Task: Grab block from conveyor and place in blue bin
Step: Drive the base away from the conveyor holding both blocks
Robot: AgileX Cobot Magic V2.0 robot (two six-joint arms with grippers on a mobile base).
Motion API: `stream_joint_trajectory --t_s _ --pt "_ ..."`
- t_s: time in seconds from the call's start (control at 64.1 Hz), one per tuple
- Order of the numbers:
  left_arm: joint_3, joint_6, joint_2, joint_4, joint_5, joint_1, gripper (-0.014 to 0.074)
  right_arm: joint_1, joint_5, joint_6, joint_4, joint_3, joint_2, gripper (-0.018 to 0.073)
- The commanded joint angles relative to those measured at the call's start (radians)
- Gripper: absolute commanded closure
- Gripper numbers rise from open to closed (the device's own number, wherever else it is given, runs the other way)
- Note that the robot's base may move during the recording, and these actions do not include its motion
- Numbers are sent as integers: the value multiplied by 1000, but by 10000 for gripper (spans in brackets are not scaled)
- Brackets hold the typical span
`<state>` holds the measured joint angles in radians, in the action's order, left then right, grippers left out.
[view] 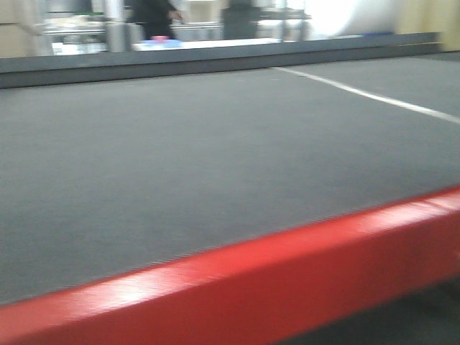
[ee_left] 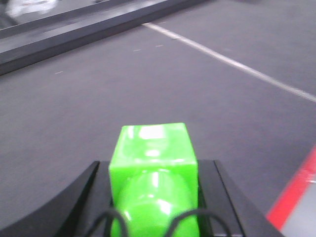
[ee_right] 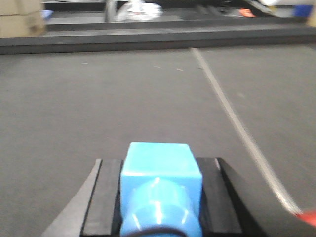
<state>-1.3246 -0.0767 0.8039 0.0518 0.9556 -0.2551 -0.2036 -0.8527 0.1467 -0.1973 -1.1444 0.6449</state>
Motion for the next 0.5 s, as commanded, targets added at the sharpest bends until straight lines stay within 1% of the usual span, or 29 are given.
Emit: stream_joint_trajectory --t_s 0.0,0.483 --pt "-5 6 -4 5 -27 -7 707 1 7 5 4 -9 -3 721" --pt "-5 6 -4 5 -31 -7 707 1 7 5 4 -9 -3 721"
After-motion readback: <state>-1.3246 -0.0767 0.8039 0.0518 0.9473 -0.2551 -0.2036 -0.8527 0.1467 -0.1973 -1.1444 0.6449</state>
